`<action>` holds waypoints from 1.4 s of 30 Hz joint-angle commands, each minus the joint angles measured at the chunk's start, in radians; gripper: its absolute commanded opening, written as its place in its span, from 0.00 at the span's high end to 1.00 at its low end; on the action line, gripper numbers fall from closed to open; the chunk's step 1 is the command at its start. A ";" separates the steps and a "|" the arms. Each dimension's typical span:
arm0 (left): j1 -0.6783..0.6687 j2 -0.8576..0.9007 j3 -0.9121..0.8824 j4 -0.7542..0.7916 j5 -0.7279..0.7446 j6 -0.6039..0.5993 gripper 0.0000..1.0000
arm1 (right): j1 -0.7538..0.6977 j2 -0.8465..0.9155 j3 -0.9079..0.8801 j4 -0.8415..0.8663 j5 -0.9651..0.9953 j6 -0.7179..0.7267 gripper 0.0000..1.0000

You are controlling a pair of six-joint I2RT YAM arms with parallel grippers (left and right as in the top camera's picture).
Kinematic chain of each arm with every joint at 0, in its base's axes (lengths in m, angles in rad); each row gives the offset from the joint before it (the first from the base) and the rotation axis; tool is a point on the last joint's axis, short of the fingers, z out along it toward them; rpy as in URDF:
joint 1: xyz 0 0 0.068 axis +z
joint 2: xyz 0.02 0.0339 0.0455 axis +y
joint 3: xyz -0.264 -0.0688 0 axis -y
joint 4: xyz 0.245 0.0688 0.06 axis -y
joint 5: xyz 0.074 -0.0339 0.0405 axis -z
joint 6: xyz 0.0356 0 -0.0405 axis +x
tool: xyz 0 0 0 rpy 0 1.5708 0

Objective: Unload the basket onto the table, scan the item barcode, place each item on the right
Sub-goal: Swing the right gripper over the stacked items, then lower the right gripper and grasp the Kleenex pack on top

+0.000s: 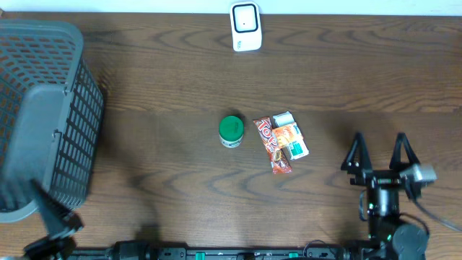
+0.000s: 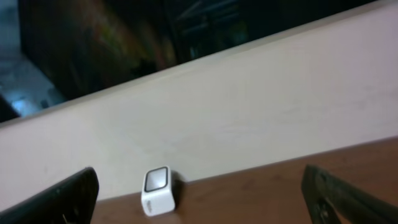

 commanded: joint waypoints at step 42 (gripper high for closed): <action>0.044 0.084 -0.316 -0.237 0.216 -0.369 0.04 | 0.416 1.577 1.148 -1.101 0.061 -0.190 0.01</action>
